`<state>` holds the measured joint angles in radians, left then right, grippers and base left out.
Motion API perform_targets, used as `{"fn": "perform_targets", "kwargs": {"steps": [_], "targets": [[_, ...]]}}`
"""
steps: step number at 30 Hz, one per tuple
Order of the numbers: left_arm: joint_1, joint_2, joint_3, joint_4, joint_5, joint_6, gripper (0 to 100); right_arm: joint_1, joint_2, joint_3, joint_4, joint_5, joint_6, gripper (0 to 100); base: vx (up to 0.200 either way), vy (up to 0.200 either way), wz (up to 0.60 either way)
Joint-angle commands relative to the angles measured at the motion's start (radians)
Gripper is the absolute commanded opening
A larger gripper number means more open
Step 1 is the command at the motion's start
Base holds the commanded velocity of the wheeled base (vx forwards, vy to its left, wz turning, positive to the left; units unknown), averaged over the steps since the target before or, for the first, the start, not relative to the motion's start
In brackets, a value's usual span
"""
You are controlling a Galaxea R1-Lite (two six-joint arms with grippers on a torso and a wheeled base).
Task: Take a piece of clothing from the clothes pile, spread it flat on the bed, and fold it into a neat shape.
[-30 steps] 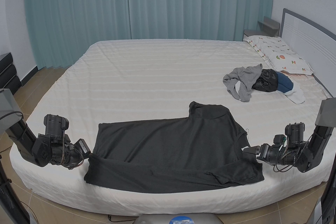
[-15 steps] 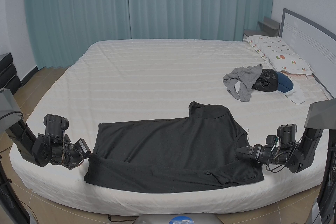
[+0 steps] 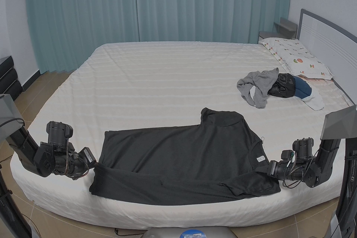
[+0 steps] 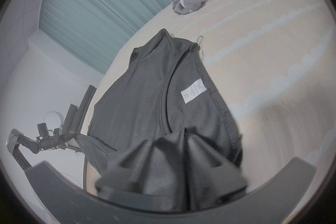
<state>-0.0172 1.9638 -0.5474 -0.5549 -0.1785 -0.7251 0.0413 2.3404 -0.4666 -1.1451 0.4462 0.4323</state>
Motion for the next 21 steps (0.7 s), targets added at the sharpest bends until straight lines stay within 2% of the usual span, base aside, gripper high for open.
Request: {"fn": "perform_targets", "kwargs": {"steps": [1,10,21], "targets": [[0.0,-0.003,0.001,0.0,-0.004,0.0,0,-0.006,-0.001,0.019,-0.002,0.0,-0.006,0,0.0,0.0,0.0],[0.0,-0.013,0.015,0.001,-0.002,0.001,0,-0.009,-0.013,0.071,-0.102,-0.011,-0.001,0,0.0,0.0,0.0],[0.005,-0.082,0.054,0.007,0.001,0.03,0,-0.052,-0.208,0.18,-0.11,0.0,0.011,0,0.0,0.0,0.0]]}}
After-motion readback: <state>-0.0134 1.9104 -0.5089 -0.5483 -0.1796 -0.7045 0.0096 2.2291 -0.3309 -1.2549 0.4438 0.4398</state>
